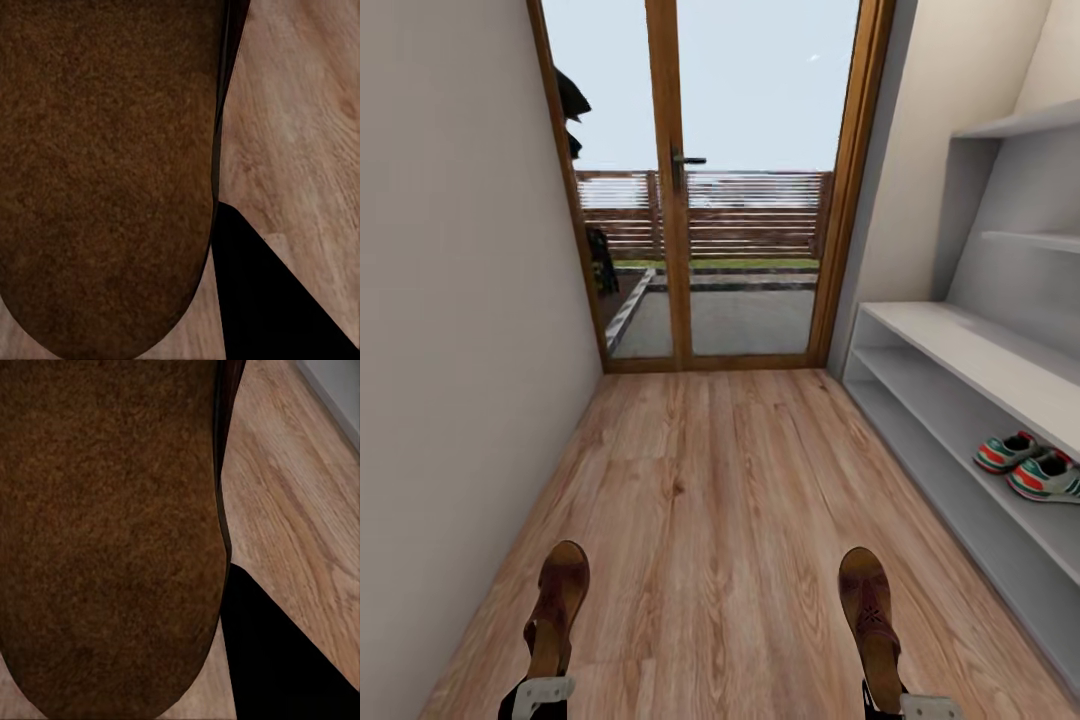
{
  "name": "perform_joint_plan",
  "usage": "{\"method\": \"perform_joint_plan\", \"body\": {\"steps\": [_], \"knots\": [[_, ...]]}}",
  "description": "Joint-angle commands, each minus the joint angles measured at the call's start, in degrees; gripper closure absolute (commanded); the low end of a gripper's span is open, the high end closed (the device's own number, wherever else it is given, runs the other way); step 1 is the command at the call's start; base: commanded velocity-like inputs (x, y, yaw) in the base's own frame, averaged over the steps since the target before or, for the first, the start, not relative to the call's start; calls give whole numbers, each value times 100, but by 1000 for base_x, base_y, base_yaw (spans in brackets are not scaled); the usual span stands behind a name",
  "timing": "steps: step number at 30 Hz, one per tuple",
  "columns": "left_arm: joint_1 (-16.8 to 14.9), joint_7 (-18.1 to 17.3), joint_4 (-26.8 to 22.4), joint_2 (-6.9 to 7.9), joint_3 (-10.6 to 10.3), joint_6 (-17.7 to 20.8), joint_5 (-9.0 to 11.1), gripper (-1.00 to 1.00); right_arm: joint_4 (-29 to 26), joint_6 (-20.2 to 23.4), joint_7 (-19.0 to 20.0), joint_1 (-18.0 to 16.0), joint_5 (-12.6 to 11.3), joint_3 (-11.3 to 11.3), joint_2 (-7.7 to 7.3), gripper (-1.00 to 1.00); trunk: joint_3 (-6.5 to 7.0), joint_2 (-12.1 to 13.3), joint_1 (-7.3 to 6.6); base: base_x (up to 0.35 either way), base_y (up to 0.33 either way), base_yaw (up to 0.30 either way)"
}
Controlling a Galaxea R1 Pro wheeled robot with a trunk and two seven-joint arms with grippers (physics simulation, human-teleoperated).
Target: Pick up the two gym shoes and the two sandals from the corridor floor and place them onto the hallstand (shoe rack) in the corridor, making sure they are on the rack and not on the floor. Arrange them so the two gym shoes are next to each other and the two sandals are next to each other.
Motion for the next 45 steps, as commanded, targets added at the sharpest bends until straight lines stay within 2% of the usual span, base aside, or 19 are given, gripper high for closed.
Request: {"method": "perform_joint_plan", "body": {"steps": [1, 29, 45], "knots": [[-4, -44, 3, -4, 52, -15, -34, 100, 1, -12, -33, -4, -43, 49, -6, 100, -5, -2, 2, 340, 84, 0], [-4, -44, 3, -4, 52, -18, -34, 100, 1, -25, -50, -4, -43, 49, -6, 100, -5, -2, 2, 339, 84, 0], [-4, -44, 3, -4, 52, -11, -34, 100, 1, -17, -51, -5, -43, 49, -6, 100, -5, -2, 2, 339, 7, 0]]}}
